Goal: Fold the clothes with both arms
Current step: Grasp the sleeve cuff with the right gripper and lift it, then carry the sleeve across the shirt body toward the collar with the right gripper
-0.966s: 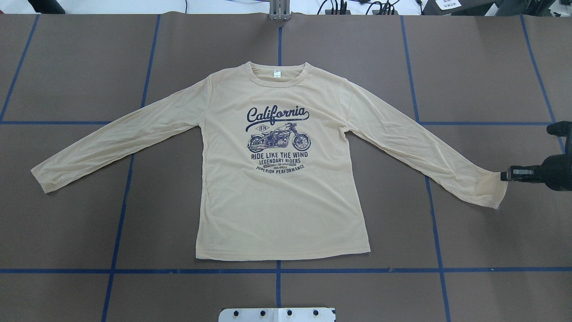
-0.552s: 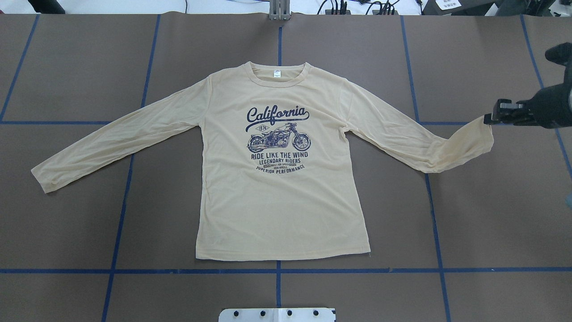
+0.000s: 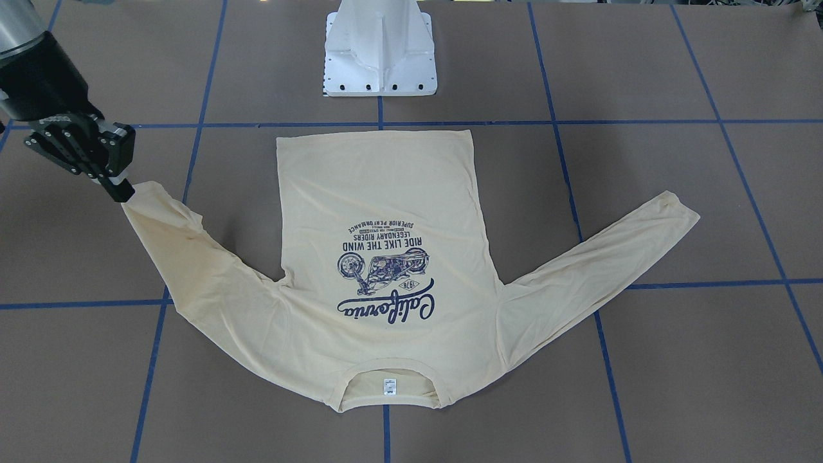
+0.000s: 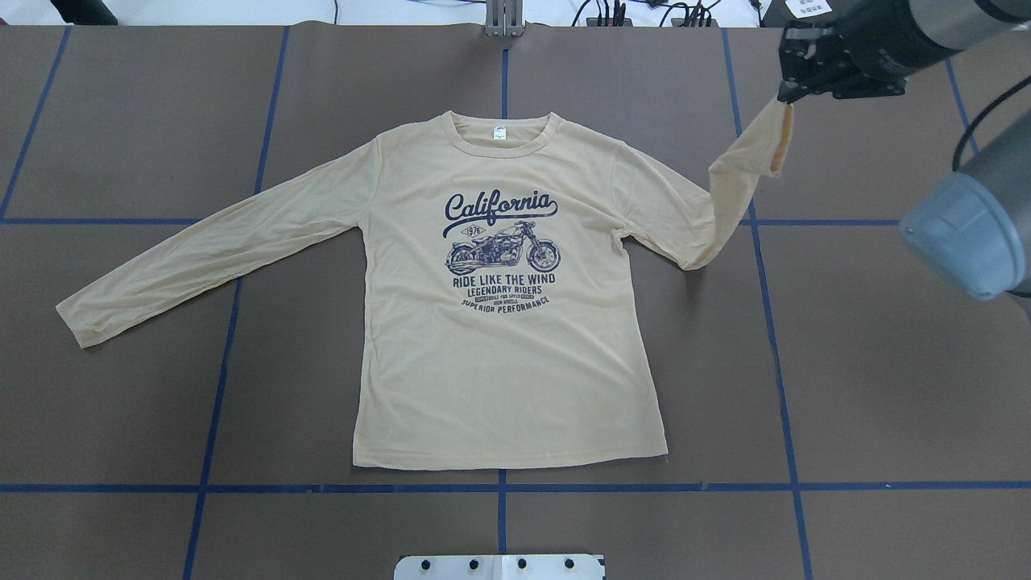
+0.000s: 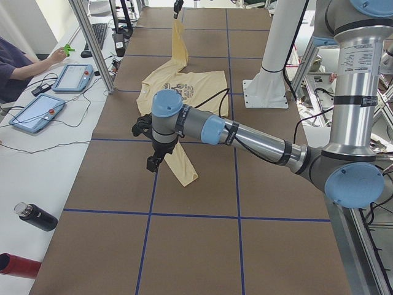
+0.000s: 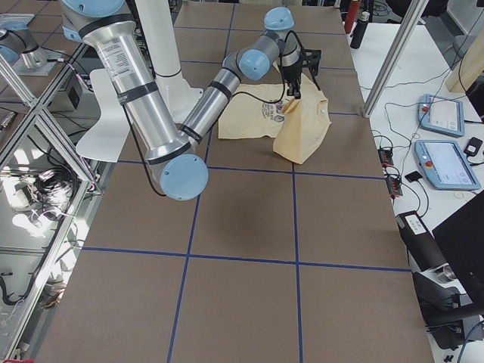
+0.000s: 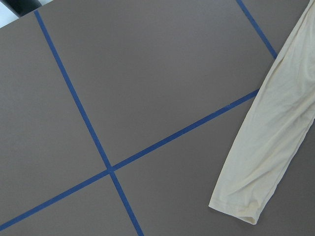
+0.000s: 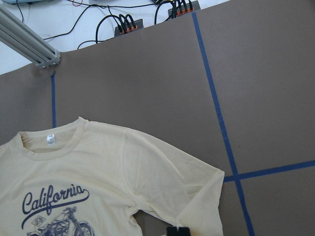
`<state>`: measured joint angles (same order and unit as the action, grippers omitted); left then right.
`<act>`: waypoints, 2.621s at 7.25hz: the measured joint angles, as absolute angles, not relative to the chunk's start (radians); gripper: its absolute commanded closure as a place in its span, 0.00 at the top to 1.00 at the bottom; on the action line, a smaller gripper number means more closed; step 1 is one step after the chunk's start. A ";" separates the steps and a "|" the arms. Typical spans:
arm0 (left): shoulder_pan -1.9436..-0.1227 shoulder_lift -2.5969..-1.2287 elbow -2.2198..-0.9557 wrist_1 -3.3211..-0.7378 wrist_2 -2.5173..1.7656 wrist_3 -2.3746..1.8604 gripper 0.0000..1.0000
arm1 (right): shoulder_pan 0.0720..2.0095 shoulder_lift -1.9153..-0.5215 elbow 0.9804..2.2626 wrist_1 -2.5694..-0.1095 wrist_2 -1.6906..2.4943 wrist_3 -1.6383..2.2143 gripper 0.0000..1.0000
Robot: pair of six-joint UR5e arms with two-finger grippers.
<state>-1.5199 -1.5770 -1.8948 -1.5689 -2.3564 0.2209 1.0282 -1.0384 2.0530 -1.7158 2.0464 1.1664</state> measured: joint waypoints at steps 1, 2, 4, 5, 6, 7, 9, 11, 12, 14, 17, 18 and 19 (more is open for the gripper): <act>-1.520 -1.577 -1.892 -1.569 -2.356 0.221 1.00 | 0.995 -0.943 2.017 -1.760 2.002 1.201 0.00; -1.520 -1.576 -1.888 -1.568 -2.356 0.221 1.00 | 0.948 -0.864 1.976 -1.777 1.937 1.242 0.00; -1.520 -1.575 -1.883 -1.568 -2.356 0.221 1.00 | 0.835 -0.698 1.830 -1.784 1.787 1.321 0.00; -1.520 -1.575 -1.879 -1.569 -2.356 0.221 1.00 | 0.784 -0.584 1.692 -1.783 1.724 1.364 0.00; -1.520 -1.576 -1.876 -1.569 -2.357 0.221 1.00 | 0.728 -0.444 1.501 -1.766 1.656 1.425 0.00; -1.520 -1.576 -1.872 -1.569 -2.357 0.221 1.00 | 0.680 -0.325 1.311 -1.715 1.591 1.489 0.00; -1.520 -1.577 -1.862 -1.572 -2.357 0.223 1.00 | 0.614 -0.208 1.051 -1.573 1.499 1.559 0.00; -1.519 -1.577 -1.850 -1.586 -2.358 0.222 1.00 | 0.576 -0.142 0.930 -1.507 1.469 1.600 0.18; -1.519 -1.577 -1.837 -1.603 -2.358 0.221 1.00 | 0.560 -0.109 0.874 -1.476 1.464 1.630 0.42; -1.520 -1.577 -1.820 -1.628 -2.358 0.221 1.00 | 0.548 -0.050 0.800 -1.441 1.460 1.674 0.96; -1.520 -1.581 -1.822 -1.634 -2.358 0.220 1.00 | 0.552 -0.015 0.775 -1.425 1.470 1.683 0.98; -1.520 -1.595 -1.822 -1.634 -2.358 0.220 1.00 | 0.565 -0.016 0.782 -1.427 1.504 1.672 0.99; -1.520 -1.615 -1.820 -1.637 -2.359 0.220 1.00 | 0.596 -0.051 0.832 -1.442 1.583 1.653 0.99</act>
<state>-1.5198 -1.6152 -1.8199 -1.6370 -2.3587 0.2198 0.5960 -0.0506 0.8322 -1.4416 1.5828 1.6528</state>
